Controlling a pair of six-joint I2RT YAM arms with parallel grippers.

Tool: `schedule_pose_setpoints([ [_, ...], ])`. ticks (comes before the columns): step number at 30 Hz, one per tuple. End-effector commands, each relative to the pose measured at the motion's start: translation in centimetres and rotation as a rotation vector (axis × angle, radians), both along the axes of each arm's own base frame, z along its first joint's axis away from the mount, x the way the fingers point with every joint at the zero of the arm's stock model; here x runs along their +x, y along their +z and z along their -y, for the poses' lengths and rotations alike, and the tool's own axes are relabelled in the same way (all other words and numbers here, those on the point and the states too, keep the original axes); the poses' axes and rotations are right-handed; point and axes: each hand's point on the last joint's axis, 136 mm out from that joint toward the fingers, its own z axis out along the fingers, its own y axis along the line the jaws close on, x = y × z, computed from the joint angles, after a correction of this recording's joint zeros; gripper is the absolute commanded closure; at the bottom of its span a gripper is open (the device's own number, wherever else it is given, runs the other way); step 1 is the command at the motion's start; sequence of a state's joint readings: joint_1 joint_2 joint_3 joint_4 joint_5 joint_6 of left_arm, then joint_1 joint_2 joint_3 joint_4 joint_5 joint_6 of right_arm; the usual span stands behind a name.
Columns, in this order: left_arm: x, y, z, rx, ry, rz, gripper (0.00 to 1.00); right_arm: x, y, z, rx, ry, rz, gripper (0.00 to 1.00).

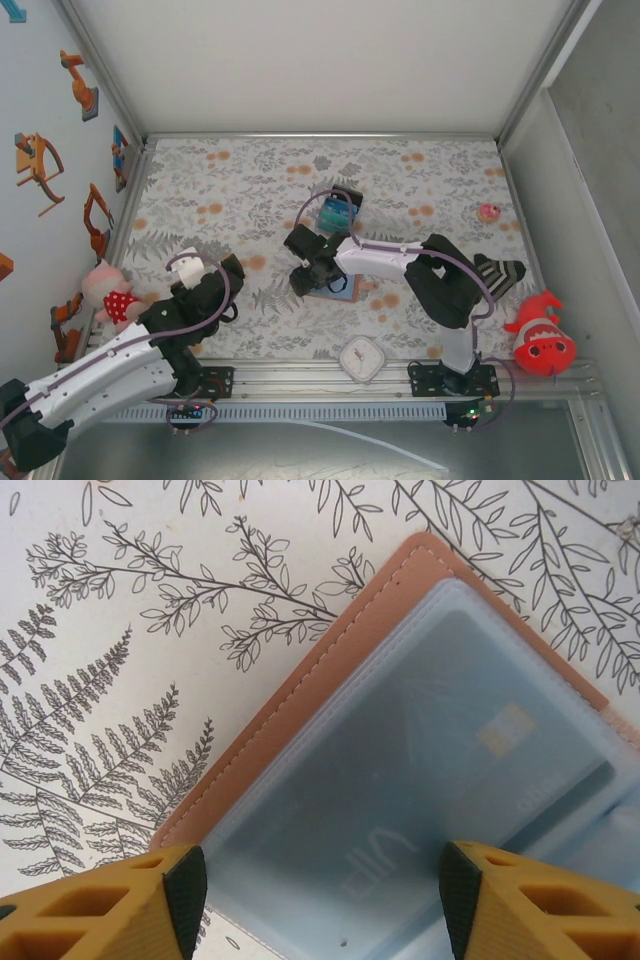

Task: Take the credit cards out of the card holder

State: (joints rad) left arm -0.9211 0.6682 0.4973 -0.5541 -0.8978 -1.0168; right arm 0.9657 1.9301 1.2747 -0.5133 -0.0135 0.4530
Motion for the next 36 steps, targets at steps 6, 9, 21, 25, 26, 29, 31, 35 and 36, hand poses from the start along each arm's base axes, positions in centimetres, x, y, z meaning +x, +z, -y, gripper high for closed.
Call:
schedule_pose_setpoints([
  [6, 0.5, 1.4, 0.1, 0.027, 0.006, 0.01, 0.03, -1.3, -2.8, 1.5, -0.074, 0.011, -0.04, 0.44],
  [9, 0.6, 1.6, 0.4, 0.027, -0.005, 0.011, 0.03, -1.3, -2.7, 2.1, -0.079, 0.02, -0.025, 0.49],
  [21, 1.3, 2.5, 2.2, 0.037, -0.058, -0.008, 0.03, -0.7, -0.7, 3.1, -0.054, 0.111, 0.073, 0.72],
  [25, 1.7, 2.7, 3.2, 0.047, -0.089, -0.023, 0.03, -0.5, 0.4, 3.8, -0.045, 0.138, 0.133, 0.76],
  [26, 1.8, 2.8, 3.5, 0.05, -0.096, -0.024, 0.03, -0.4, 0.6, 4.0, -0.042, 0.138, 0.144, 0.76],
  [29, 2.2, 3.0, 4.4, 0.066, -0.114, -0.033, 0.03, -0.3, 1.4, 4.8, -0.037, 0.124, 0.181, 0.76],
  [31, 2.5, 3.1, 4.9, 0.078, -0.122, -0.039, 0.03, -0.1, 1.9, 5.4, -0.038, 0.103, 0.208, 0.75],
  [35, 3.0, 3.1, 5.9, 0.095, -0.143, -0.049, 0.03, 0.3, 2.5, 6.9, -0.042, 0.053, 0.235, 0.7],
  [36, 3.1, 3.1, 6.2, 0.098, -0.152, -0.052, 0.03, 0.3, 2.6, 7.3, -0.044, 0.041, 0.237, 0.69],
])
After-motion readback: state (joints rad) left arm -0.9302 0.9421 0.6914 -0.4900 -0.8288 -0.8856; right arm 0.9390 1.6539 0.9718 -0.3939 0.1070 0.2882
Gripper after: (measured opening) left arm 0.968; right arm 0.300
